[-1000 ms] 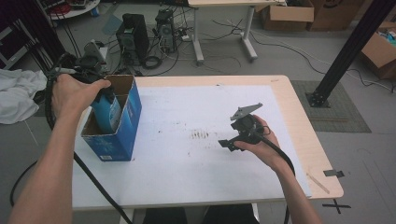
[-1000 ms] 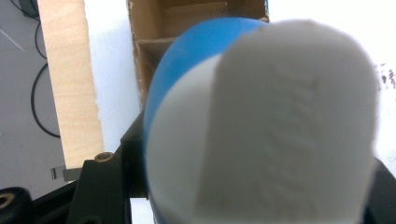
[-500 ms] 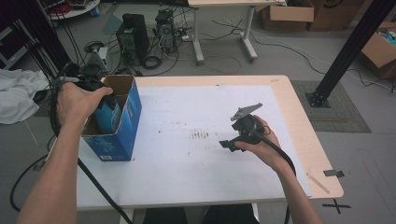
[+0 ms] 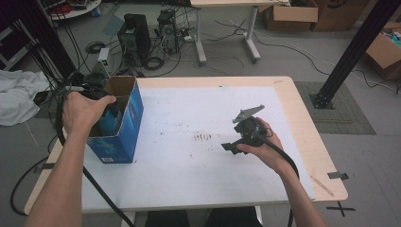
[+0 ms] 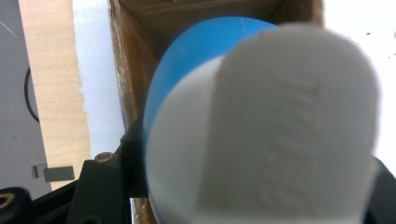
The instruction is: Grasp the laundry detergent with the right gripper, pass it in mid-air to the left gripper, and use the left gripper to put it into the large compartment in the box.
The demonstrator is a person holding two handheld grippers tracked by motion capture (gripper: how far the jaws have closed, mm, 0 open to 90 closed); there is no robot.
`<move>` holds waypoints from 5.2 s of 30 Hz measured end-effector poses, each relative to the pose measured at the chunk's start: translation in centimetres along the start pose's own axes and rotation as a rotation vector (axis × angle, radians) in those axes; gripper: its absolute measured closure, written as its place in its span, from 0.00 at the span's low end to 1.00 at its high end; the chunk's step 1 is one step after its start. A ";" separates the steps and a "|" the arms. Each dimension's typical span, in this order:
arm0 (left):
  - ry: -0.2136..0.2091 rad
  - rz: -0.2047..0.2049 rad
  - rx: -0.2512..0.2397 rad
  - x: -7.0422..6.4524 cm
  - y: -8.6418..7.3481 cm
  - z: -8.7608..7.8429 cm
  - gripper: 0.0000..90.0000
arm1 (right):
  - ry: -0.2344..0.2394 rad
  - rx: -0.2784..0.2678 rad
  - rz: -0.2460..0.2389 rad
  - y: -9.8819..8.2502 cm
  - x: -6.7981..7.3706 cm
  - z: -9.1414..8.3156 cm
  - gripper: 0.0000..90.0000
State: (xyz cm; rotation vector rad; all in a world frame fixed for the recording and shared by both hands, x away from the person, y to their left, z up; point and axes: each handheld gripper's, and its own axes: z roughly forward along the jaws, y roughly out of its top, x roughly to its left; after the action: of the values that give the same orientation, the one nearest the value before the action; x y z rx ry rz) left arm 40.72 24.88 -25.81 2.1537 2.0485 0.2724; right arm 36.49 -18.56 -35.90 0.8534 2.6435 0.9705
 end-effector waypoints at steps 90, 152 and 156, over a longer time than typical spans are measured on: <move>0.014 -0.002 0.011 -0.6 -1.2 2.1 0.34 | 0.002 0.026 0.014 -0.8 0.5 0.7 0.18; -0.145 0.705 -0.089 -13.0 0.8 -6.1 0.20 | -0.052 0.070 0.024 -0.4 -0.3 -1.5 0.18; -0.173 0.780 -0.067 -13.8 0.5 -5.5 0.20 | -0.062 0.076 0.023 -0.2 -0.3 -1.9 0.18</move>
State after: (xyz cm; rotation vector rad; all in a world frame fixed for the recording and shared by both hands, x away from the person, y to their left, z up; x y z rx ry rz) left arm 39.23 11.04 -20.65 2.7116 1.0161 0.2197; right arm 35.94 -19.88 -34.56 0.9168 2.6391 0.8391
